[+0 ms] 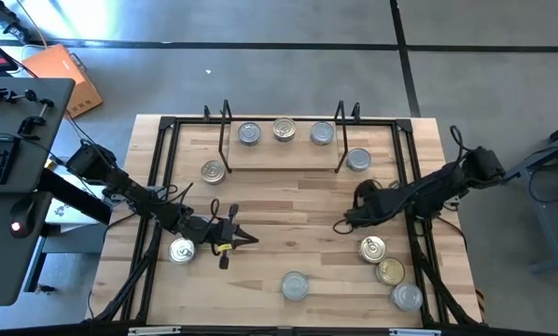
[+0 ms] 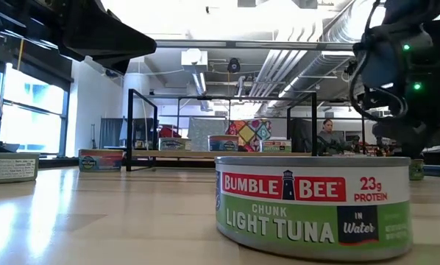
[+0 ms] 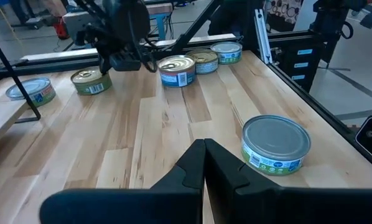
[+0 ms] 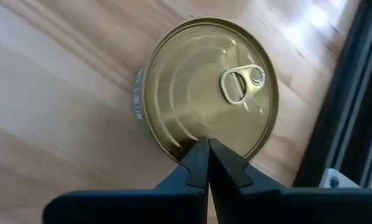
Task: Stack canned seafood by type on shelf
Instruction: Put the top right green and blue tuna can on the shelf
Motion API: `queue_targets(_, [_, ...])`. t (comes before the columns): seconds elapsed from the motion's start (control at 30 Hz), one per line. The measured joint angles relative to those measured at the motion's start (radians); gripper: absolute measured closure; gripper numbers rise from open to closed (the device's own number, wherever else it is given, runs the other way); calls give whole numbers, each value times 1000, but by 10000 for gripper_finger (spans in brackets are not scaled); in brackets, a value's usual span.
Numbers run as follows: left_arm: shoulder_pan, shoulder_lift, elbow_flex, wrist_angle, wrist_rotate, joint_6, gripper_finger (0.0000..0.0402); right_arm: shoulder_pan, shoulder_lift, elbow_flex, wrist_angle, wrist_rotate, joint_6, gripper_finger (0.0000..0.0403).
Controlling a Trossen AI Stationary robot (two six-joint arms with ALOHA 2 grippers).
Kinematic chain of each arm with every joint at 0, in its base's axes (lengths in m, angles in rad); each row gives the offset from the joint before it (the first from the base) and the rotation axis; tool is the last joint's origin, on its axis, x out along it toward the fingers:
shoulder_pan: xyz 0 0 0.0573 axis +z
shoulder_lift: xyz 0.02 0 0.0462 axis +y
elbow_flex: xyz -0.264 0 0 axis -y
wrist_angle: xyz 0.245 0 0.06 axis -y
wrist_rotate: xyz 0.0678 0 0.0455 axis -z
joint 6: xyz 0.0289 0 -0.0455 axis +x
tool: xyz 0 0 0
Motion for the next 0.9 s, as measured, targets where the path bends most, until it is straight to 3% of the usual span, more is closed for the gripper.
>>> queue_targets(0.2, [0, 0, 0, 0, 0, -1, 401, -2, -2, 53, 117, -125, -90, 402])
queue_targets(0.43, [-1, -4, 0, 3, -40, -11, 401, -1, 23, 102, 471, -289, -245, 403])
queue_targets(0.6, [-8, -33, 0, -29, -62, -51, 401, -1, 138, 121, 686, -279, -304, 403])
queue_targets(0.9, [-16, -112, 1, -286, -121, -170, 402, -1, 417, 392, 736, -172, -364, 403])
